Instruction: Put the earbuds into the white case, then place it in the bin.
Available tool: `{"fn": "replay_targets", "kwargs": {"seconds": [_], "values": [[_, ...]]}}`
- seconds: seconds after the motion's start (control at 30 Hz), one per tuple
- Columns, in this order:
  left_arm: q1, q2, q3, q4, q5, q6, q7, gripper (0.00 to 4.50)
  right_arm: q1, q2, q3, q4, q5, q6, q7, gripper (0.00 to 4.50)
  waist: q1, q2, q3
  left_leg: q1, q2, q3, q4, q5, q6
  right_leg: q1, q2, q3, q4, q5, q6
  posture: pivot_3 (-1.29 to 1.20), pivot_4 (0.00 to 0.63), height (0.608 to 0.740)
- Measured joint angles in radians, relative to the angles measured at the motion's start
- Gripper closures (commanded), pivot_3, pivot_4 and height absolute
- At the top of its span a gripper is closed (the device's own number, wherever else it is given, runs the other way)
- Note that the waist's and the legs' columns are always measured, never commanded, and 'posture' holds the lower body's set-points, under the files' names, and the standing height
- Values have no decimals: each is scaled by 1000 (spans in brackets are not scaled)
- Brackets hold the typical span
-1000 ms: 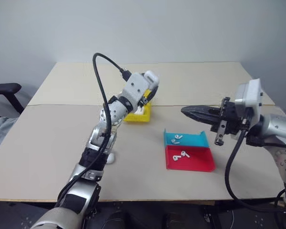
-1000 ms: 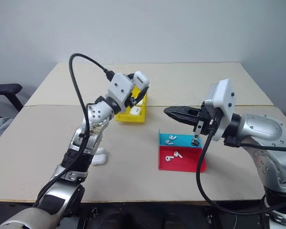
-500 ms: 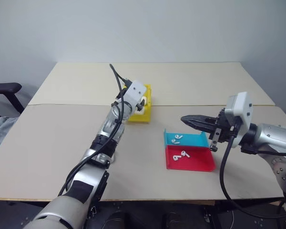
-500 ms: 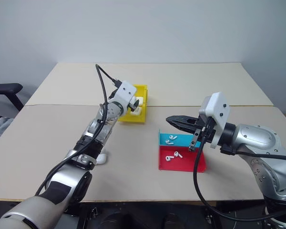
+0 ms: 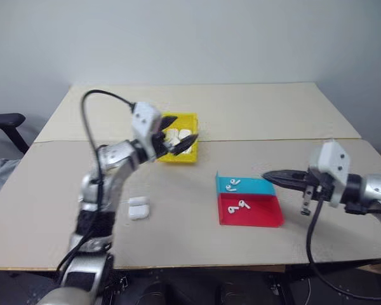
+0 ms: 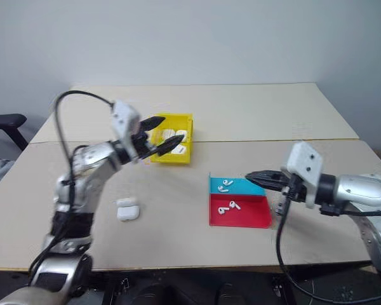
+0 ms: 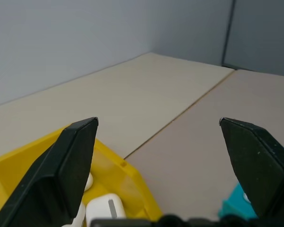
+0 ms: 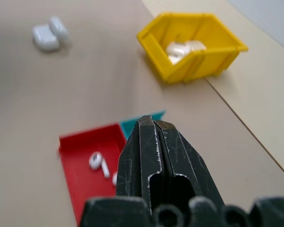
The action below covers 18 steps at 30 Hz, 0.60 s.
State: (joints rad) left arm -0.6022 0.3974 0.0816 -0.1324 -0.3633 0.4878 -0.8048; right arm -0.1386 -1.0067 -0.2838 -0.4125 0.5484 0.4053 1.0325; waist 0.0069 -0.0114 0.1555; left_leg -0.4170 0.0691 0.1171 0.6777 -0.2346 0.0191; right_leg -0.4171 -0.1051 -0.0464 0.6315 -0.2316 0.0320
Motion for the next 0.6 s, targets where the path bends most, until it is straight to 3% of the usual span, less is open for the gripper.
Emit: {"fn": "replay_targets", "kwargs": {"seconds": [0.17,0.33,0.6], "values": [[240,214,54,-152,-124,-23,-217,23,49,-36,-56,127,-80,-136,94,4500,1,0,0,1,0,0,-1,0,0,1,0,0,0,0,0,0,150,740],[397,359,143,-235,-219,9,-319,23,93,-54,-88,214,-139,-222,150,4500,5,0,0,1,0,1,-1,-1,1,0,0,1,-1,-1,0,0,150,740],[485,433,207,-295,-251,14,-321,23,127,-55,-88,227,-145,-267,209,4500,5,0,0,2,0,0,-1,-1,1,1,0,0,0,-1,0,0,150,740]]}}
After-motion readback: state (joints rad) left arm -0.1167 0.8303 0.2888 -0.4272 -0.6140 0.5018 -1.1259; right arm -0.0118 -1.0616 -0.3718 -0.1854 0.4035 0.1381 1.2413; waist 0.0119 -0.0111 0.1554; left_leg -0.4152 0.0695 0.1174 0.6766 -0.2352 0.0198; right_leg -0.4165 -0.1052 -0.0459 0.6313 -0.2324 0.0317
